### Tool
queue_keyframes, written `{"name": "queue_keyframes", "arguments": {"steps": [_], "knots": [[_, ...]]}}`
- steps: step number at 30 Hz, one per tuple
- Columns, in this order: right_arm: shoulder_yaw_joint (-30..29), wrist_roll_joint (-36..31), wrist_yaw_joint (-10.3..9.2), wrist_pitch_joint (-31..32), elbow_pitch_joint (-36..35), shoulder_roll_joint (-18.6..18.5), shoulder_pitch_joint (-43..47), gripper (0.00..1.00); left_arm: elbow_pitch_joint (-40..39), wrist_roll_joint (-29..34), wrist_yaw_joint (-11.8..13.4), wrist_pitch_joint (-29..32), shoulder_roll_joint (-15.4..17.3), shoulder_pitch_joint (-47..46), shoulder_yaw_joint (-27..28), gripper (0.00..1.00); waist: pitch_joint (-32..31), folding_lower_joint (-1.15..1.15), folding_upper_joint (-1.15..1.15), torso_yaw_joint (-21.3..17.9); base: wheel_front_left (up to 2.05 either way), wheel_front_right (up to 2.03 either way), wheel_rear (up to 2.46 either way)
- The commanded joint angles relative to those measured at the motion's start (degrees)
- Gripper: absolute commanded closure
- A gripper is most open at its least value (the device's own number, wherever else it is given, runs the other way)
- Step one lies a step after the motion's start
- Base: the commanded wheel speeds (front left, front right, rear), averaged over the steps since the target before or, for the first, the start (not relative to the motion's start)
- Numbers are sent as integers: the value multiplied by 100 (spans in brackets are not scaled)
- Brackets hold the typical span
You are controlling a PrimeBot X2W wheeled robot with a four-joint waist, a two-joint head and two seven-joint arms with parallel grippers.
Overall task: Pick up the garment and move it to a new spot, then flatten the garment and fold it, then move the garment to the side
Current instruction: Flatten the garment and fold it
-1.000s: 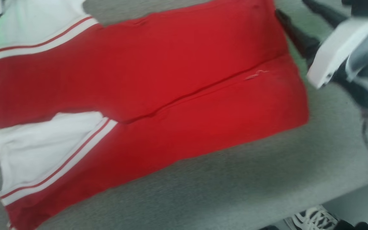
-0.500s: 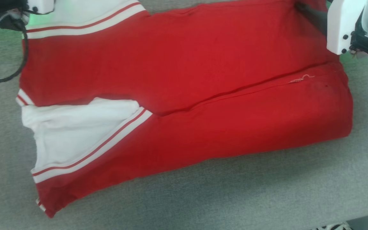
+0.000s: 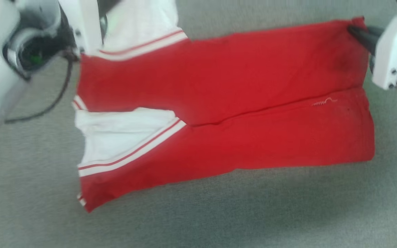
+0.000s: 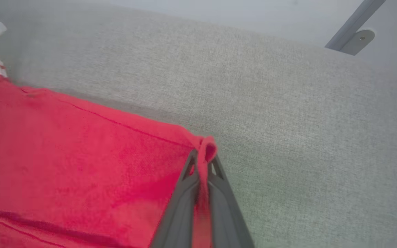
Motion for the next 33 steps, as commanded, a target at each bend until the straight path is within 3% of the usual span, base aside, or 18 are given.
{"name": "queue_keyframes", "arguments": {"steps": [1, 7, 12, 19, 23, 33], "knots": [[-43, 63, -8, -60, -108, -80, 186, 100, -190, -49, -9, -110, 134, 215, -59, 100, -368, 0, 0, 247, 0, 0, 0], [-377, 358, -8, -100, -777, -582, 1254, 100, -1543, -262, -9, -888, 989, 1194, -284, 100, -678, 0, 0, 445, 0, 0, 0], [-763, 607, -6, -225, -1340, -890, 2273, 100, -2376, -296, -9, -1877, 1613, 2217, -443, 100, -750, 0, 0, 566, 0, 0, 0], [-1393, 733, -5, -410, -1808, -929, 3387, 100, -2997, -401, -10, -3061, 2187, 3491, -611, 100, -687, 0, 0, 608, 0, 0, 0], [-1536, 618, -5, -450, -1881, -857, 3666, 100, -2919, -219, -10, -3224, 2192, 3844, -660, 100, -606, 0, 0, 616, 0, 0, 0], [-1468, 113, -6, -609, -1441, -376, 3525, 100, -1516, 216, 10, -3280, 1252, 4040, -646, 100, -314, 0, 0, 561, 0, 0, 0]]}}
